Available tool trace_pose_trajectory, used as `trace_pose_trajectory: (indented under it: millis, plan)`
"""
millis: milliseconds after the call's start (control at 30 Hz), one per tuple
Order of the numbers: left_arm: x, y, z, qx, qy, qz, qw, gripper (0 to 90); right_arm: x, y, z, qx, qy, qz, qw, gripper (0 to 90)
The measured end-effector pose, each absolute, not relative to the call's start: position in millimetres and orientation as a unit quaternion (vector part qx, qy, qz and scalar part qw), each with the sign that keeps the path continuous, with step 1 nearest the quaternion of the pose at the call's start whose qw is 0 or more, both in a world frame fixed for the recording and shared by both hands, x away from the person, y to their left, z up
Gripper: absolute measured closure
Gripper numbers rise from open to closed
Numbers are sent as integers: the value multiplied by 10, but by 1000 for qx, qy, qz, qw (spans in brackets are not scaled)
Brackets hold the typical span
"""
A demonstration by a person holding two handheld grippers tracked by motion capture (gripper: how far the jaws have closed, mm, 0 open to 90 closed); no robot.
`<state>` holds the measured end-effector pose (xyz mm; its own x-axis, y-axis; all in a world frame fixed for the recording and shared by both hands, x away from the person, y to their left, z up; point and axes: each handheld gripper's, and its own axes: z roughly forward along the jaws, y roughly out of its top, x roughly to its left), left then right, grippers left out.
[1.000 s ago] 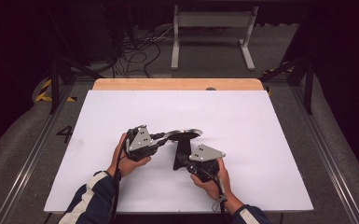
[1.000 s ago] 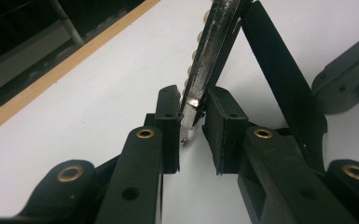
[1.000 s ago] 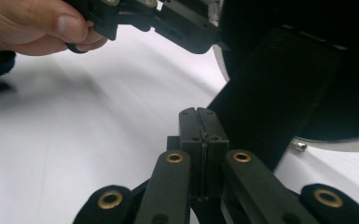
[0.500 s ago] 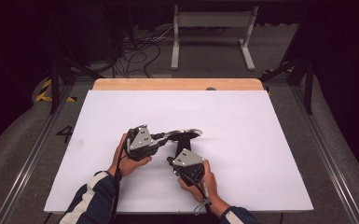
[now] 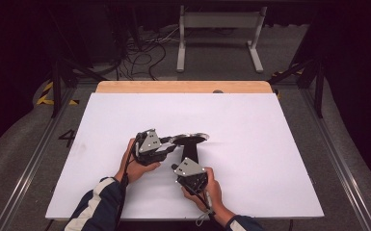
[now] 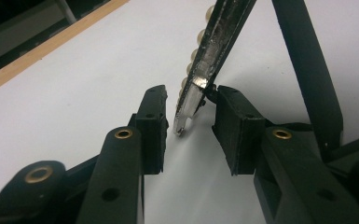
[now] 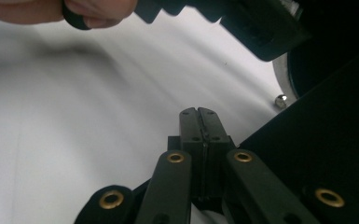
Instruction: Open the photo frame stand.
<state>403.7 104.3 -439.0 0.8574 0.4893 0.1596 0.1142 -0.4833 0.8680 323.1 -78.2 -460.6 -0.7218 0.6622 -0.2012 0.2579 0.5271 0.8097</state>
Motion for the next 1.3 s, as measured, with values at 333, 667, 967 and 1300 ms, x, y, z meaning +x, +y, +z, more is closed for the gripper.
trace_pose_trajectory:
  millis: [333, 667, 967, 1300]
  plan:
    - [4013, 1052, -4369, 839, 171, 209, 473, 750, 3205, -783, -4602, 276, 839, 394, 255, 900]
    - [4019, 1051, -4360, 842, 162, 212, 468, 757, 3256, -763, -4598, 282, 837, 395, 253, 900]
    - [3993, 1035, -4347, 846, 163, 212, 462, 764, 3289, -711, -4537, 292, 833, 379, 277, 900]
    - [3944, 1010, -4318, 854, 148, 216, 449, 791, 3318, -776, -4564, 298, 837, 377, 261, 900]
